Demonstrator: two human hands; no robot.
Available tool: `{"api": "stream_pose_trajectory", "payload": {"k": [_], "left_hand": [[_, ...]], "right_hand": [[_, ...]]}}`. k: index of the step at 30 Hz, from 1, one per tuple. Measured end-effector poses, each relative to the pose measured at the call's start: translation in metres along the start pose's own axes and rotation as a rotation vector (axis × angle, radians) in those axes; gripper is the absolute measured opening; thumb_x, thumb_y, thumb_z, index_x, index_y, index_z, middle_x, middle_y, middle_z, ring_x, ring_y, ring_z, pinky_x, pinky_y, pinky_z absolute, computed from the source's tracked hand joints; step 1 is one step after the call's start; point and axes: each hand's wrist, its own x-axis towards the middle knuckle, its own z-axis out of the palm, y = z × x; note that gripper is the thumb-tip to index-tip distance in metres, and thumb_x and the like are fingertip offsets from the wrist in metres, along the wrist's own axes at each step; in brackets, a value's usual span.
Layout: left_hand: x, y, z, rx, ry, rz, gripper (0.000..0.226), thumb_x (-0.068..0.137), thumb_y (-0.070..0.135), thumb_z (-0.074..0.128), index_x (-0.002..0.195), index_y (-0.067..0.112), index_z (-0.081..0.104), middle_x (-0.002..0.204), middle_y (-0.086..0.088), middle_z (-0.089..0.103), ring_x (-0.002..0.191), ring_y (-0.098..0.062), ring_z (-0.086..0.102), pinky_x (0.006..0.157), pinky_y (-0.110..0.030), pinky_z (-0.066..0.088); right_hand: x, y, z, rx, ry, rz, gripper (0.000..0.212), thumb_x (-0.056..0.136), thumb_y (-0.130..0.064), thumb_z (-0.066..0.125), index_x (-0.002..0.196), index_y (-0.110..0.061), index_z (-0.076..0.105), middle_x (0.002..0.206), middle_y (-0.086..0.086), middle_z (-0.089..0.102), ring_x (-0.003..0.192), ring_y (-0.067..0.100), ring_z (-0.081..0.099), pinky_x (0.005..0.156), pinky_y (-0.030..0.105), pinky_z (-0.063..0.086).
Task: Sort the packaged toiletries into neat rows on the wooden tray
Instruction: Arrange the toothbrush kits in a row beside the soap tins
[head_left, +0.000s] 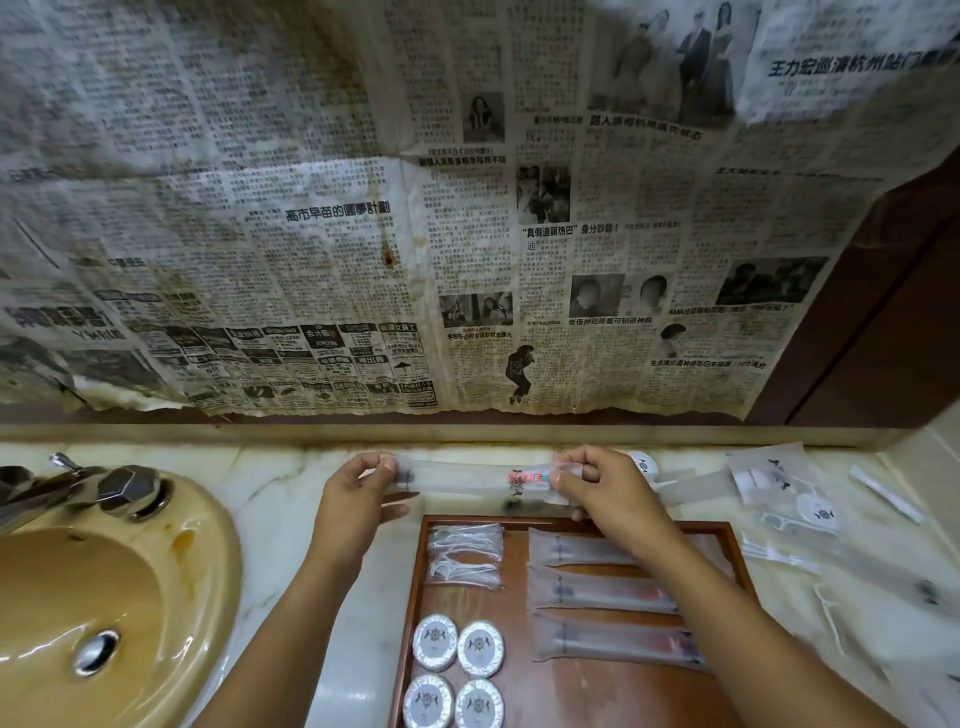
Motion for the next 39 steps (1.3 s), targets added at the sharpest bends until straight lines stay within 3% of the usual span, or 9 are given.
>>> {"api": "stream_pose_trajectory", "payload": {"k": [2, 6, 10, 15, 20, 25, 32, 36, 39], "left_hand": [[-0.014, -0.002, -0.005, -0.036, -0.02, -0.013, 0.01, 0.096, 0.015, 0.061, 0.097, 0.006, 0.065, 0.091, -0.011, 0.07, 0.083, -0.029, 0.072, 0.064, -0.028, 0.058], [-0.042, -0.01, -0.017, -0.056, -0.016, -0.024, 0.012, 0.09, 0.01, 0.067, 0.1, 0.004, 0.07, 0.088, -0.009, 0.074, 0.075, -0.024, 0.072, 0.069, -0.026, 0.061], [-0.068, -0.02, -0.031, -0.102, -0.027, -0.049, 0.013, 0.09, 0.01, 0.068, 0.1, 0.005, 0.073, 0.09, -0.01, 0.075, 0.079, -0.021, 0.073, 0.078, -0.027, 0.061], [-0.092, -0.025, -0.048, -0.172, -0.104, -0.091, 0.015, 0.091, 0.011, 0.066, 0.1, 0.004, 0.074, 0.092, -0.012, 0.074, 0.084, -0.018, 0.072, 0.074, -0.021, 0.059], [-0.108, -0.027, -0.061, -0.176, -0.157, -0.101, 0.015, 0.091, 0.011, 0.065, 0.1, 0.003, 0.074, 0.093, -0.012, 0.073, 0.085, -0.016, 0.071, 0.071, -0.019, 0.058], [-0.123, -0.032, -0.072, -0.153, -0.194, -0.105, 0.016, 0.091, 0.014, 0.066, 0.101, 0.003, 0.074, 0.095, -0.01, 0.075, 0.088, -0.016, 0.072, 0.075, -0.023, 0.059], [-0.142, -0.034, -0.078, -0.168, -0.252, -0.122, 0.015, 0.09, 0.013, 0.067, 0.097, 0.002, 0.074, 0.092, -0.008, 0.074, 0.083, -0.013, 0.072, 0.072, -0.019, 0.058], [-0.15, -0.034, -0.08, -0.173, -0.285, -0.122, 0.014, 0.091, 0.011, 0.065, 0.096, 0.002, 0.075, 0.091, -0.009, 0.074, 0.083, -0.013, 0.072, 0.07, -0.019, 0.057], [-0.157, -0.034, -0.079, -0.149, -0.304, -0.114, 0.014, 0.093, 0.01, 0.063, 0.096, 0.003, 0.075, 0.091, -0.009, 0.075, 0.084, -0.014, 0.073, 0.07, -0.019, 0.058]], "right_hand": [[-0.014, 0.0, 0.003, 0.039, 0.02, 0.02, 0.007, 0.091, -0.012, 0.066, 0.099, -0.012, 0.067, 0.077, 0.003, 0.073, 0.05, 0.011, 0.055, 0.057, 0.023, 0.049], [-0.047, 0.003, 0.009, 0.102, 0.062, 0.041, 0.007, 0.09, -0.012, 0.068, 0.091, -0.006, 0.071, 0.071, 0.01, 0.073, 0.054, 0.015, 0.06, 0.058, 0.025, 0.051], [-0.082, 0.007, 0.015, 0.177, 0.074, 0.09, 0.01, 0.086, -0.014, 0.072, 0.084, -0.004, 0.074, 0.07, 0.012, 0.072, 0.058, 0.02, 0.061, 0.064, 0.032, 0.053], [-0.122, 0.008, 0.021, 0.3, 0.08, 0.16, 0.017, 0.086, -0.007, 0.07, 0.088, 0.01, 0.07, 0.068, 0.013, 0.063, 0.058, 0.015, 0.065, 0.056, 0.023, 0.054], [-0.153, 0.007, 0.028, 0.327, 0.081, 0.169, 0.01, 0.086, -0.005, 0.07, 0.081, 0.003, 0.071, 0.066, 0.013, 0.062, 0.062, 0.018, 0.063, 0.057, 0.024, 0.054], [-0.184, 0.009, 0.034, 0.255, 0.104, 0.142, 0.011, 0.088, -0.01, 0.07, 0.083, -0.001, 0.074, 0.077, 0.018, 0.07, 0.065, 0.022, 0.062, 0.069, 0.034, 0.053], [-0.216, 0.012, 0.047, 0.18, 0.154, 0.113, 0.011, 0.089, -0.011, 0.067, 0.084, -0.004, 0.074, 0.091, 0.023, 0.072, 0.072, 0.022, 0.061, 0.056, 0.024, 0.05], [-0.229, 0.016, 0.049, 0.157, 0.174, 0.114, 0.017, 0.09, -0.011, 0.066, 0.074, -0.011, 0.072, 0.091, 0.023, 0.071, 0.072, 0.021, 0.059, 0.058, 0.028, 0.046], [-0.239, 0.018, 0.05, 0.126, 0.168, 0.119, 0.017, 0.092, -0.016, 0.064, 0.08, -0.008, 0.072, 0.088, 0.017, 0.073, 0.07, 0.017, 0.059, 0.06, 0.029, 0.045]]}}
